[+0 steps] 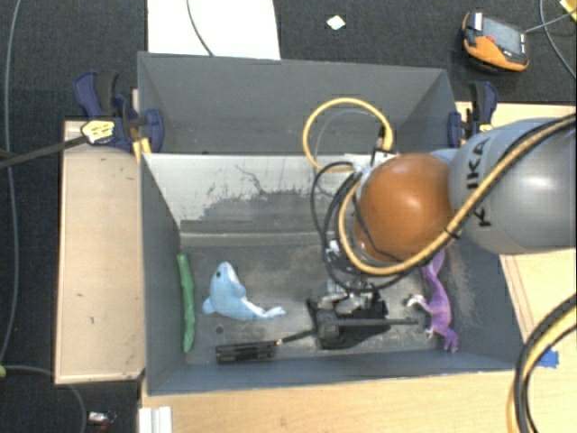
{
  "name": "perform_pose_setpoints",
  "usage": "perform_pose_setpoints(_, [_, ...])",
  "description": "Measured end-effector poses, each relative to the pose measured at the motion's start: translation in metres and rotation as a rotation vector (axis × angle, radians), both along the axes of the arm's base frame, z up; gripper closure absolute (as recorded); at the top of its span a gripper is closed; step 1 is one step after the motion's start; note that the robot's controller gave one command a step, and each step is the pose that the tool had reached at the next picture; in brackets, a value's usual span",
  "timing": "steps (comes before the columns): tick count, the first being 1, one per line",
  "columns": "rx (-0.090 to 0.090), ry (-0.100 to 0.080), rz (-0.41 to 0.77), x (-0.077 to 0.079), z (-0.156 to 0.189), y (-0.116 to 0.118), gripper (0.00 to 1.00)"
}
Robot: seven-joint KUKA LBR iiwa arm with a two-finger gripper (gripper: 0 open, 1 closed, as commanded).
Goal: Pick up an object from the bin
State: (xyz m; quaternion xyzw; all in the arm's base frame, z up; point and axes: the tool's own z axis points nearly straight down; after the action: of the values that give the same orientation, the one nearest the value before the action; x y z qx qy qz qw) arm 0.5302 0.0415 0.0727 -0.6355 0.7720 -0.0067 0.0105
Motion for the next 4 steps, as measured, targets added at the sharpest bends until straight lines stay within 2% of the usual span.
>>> perform_pose_setpoints(1, [0.000, 0.000, -0.002, 0.000, 0.000, 0.000, 1.00])
perform_pose_setpoints(2, [0.001, -0.004, 0.025, -0.010, 0.047, -0.006, 1.00])
perform_pose_setpoints(3, [0.003, -0.001, -0.006, -0.015, 0.039, -0.002, 1.00])
perform_pose_setpoints(4, [0.003, -0.013, 0.026, -0.018, 0.129, 0.005, 1.00])
